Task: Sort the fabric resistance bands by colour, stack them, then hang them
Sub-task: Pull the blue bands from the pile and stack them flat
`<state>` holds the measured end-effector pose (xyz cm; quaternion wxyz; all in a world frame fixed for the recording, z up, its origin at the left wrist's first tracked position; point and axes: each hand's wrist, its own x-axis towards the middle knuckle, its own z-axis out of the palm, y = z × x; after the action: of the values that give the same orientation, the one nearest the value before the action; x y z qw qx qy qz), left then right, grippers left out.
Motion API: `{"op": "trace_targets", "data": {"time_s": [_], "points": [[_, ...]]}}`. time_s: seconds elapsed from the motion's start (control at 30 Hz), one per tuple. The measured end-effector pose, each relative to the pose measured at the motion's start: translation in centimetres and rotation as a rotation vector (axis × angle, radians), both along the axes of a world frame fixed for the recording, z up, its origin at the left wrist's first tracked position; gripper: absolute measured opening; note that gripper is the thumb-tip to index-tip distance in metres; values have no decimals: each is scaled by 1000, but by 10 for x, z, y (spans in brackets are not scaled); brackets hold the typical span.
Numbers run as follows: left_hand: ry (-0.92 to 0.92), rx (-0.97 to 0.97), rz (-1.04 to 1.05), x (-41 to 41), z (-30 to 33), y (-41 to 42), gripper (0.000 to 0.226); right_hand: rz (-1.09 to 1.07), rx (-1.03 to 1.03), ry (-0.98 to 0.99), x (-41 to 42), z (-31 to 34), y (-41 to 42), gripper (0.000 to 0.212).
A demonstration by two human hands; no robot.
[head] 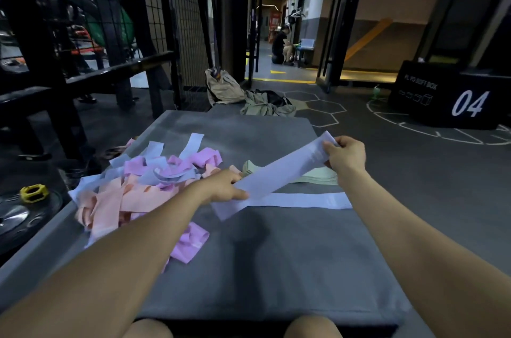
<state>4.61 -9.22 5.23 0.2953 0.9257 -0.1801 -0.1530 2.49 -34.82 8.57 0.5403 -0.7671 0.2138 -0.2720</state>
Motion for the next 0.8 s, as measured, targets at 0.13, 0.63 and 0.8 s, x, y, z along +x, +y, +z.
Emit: {"op": "trace_targets", "data": {"time_s": [0.13, 0.63, 0.8], "points": [[-17, 146, -5, 9, -13, 9, 17, -73, 53, 46, -4, -21, -21, 11], [68, -579, 551, 56, -61, -17, 23, -152, 62, 229, 4, -87, -73, 10], [-6, -442, 597, 69, -89, -30, 39, -194, -56, 306, 13, -104, -87, 16]]}}
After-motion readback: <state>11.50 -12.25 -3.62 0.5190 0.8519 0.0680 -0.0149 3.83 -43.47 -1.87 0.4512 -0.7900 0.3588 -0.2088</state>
